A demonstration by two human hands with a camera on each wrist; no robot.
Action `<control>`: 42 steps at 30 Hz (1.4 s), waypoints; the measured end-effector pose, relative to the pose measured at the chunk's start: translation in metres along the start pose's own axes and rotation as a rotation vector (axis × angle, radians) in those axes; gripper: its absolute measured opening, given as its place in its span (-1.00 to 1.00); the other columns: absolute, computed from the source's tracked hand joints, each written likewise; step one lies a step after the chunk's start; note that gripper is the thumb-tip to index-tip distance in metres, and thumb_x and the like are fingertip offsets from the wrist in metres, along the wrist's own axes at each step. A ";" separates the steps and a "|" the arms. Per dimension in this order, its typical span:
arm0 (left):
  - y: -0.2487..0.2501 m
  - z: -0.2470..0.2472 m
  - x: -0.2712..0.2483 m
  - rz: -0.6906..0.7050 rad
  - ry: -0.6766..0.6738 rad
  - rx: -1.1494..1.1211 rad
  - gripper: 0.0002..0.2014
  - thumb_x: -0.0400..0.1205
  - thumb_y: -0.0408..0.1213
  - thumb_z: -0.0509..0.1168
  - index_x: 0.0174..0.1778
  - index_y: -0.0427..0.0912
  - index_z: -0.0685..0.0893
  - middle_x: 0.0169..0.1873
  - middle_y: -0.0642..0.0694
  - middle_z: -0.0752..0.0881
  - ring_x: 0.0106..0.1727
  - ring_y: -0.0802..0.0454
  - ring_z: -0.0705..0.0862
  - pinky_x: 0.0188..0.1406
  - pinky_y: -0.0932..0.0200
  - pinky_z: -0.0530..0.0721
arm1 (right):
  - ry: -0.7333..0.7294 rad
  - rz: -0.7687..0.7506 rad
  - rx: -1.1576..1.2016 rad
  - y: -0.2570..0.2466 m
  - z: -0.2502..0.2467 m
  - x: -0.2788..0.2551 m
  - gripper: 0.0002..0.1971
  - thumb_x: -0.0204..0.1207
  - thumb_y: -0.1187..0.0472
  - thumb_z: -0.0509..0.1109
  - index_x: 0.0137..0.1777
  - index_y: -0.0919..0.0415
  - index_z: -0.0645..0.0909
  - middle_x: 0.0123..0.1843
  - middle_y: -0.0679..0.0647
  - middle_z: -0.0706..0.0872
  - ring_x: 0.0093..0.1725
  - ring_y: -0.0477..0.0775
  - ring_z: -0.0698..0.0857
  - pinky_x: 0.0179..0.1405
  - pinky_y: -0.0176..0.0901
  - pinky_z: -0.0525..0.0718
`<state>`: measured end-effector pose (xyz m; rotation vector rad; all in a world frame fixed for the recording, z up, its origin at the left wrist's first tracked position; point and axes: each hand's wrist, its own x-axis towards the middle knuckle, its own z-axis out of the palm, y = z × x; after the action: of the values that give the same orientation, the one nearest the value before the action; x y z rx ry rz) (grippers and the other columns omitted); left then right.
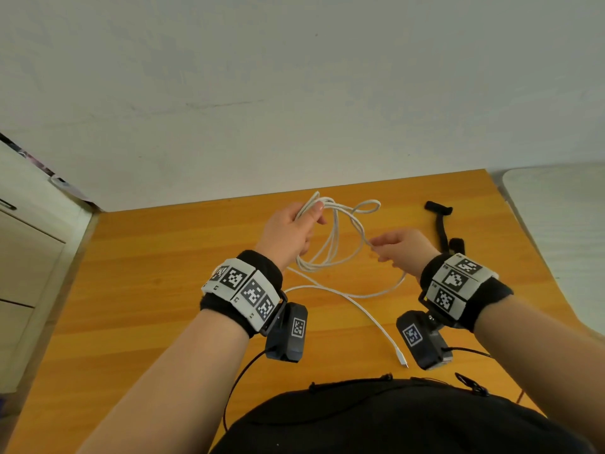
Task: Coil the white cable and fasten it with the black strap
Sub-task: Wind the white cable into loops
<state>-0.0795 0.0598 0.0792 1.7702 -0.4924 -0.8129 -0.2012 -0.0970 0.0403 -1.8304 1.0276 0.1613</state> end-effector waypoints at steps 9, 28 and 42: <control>-0.004 0.009 -0.002 0.022 0.020 0.106 -0.71 0.70 -0.07 0.16 -0.29 -0.08 0.62 -0.57 0.02 0.35 -0.55 0.08 0.30 -0.48 0.19 0.33 | 0.051 -0.190 0.303 -0.032 0.006 -0.021 -0.65 0.50 -0.05 0.37 0.19 0.11 0.65 0.11 -0.01 0.68 0.14 -0.02 0.60 0.07 -0.18 0.42; -0.003 0.002 -0.003 -0.013 0.018 0.065 -0.71 0.70 -0.06 0.15 -0.24 -0.11 0.62 -0.58 0.04 0.31 -0.57 0.08 0.24 -0.52 0.17 0.26 | 0.280 -0.303 0.243 -0.007 -0.005 -0.004 -0.69 0.67 0.37 0.11 0.20 0.13 0.64 -0.07 0.06 0.75 -0.02 0.02 0.72 0.13 -0.12 0.66; 0.007 -0.004 -0.007 -0.218 -0.089 -0.400 -0.64 0.70 -0.01 0.13 -0.31 -0.17 0.52 -0.70 0.08 0.23 -0.73 0.16 0.16 -0.43 0.19 0.49 | 0.272 -0.281 0.104 0.003 -0.002 -0.002 -0.75 0.60 0.20 0.32 0.22 0.17 0.70 -0.25 0.02 0.71 -0.37 -0.23 0.54 -0.40 -0.44 0.46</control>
<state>-0.0806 0.0647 0.0887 1.4347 -0.1765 -1.0653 -0.2050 -0.0977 0.0399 -1.9119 0.9291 -0.3123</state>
